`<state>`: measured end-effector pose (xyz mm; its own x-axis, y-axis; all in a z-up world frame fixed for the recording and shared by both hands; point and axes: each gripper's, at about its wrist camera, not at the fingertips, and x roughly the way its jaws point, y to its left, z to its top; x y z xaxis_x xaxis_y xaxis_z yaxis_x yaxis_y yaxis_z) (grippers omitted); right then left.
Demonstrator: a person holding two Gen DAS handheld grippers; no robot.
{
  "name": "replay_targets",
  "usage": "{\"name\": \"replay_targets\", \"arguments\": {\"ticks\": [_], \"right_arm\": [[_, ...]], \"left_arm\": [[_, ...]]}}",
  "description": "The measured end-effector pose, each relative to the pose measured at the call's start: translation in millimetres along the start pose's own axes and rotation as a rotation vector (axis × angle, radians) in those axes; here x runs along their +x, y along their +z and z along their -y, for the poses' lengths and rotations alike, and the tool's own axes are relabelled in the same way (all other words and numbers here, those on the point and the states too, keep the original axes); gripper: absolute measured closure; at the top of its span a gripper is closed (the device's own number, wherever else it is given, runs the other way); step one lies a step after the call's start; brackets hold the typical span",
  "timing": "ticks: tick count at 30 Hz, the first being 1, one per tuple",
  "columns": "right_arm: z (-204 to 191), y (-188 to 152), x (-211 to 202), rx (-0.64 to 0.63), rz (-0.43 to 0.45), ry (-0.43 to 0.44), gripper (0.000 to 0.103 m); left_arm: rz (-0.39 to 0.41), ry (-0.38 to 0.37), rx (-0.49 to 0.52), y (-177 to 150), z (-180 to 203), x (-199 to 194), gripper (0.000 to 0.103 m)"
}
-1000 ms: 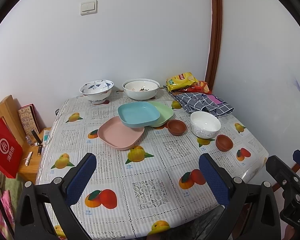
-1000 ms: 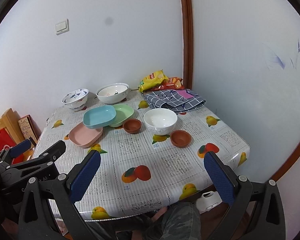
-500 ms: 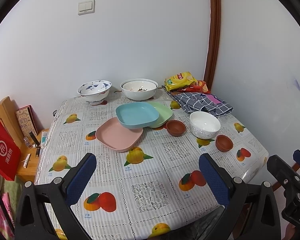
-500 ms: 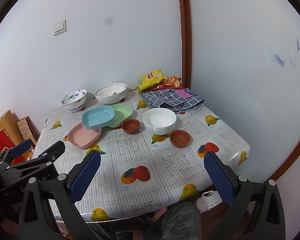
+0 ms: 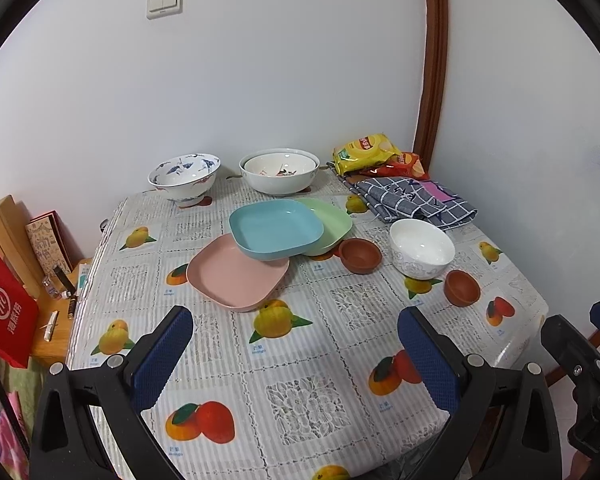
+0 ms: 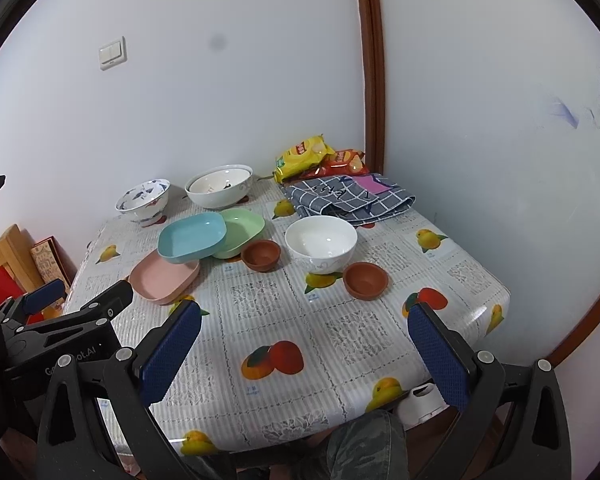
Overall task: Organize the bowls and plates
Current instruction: 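Move the right tool toward the light-blue plate rim and close on it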
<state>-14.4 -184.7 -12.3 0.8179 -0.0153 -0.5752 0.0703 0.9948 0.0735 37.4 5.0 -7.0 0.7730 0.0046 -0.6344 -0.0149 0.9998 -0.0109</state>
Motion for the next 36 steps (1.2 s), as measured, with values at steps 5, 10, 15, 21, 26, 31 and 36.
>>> {"name": "replay_targets", "arguments": {"ticks": [5,10,15,21,26,31,36], "right_arm": [[-1,4,19,-0.002,-0.009,0.015,0.001],[-4,12,41,0.003,-0.007,0.018,0.001],[-8,25,67,0.014,-0.040,0.050,0.001],[-20,38,101,0.010,-0.074,0.084,0.002],[-39,47,138,-0.014,-0.130,0.124,0.007],[-59,57,171,-0.043,-0.158,0.154,0.012],[-80,68,202,-0.071,-0.171,0.181,0.019]], "left_arm": [[-0.017,0.001,-0.002,7,-3,14,0.000],[-0.034,0.009,-0.002,17,-9,31,0.000],[-0.055,0.032,-0.021,29,-20,52,0.001],[-0.089,0.068,-0.054,43,-37,82,0.003],[-0.112,0.091,-0.088,54,-52,107,0.006],[-0.133,0.114,-0.100,65,-63,133,0.008],[-0.146,0.137,-0.108,76,-76,156,0.014]]}}
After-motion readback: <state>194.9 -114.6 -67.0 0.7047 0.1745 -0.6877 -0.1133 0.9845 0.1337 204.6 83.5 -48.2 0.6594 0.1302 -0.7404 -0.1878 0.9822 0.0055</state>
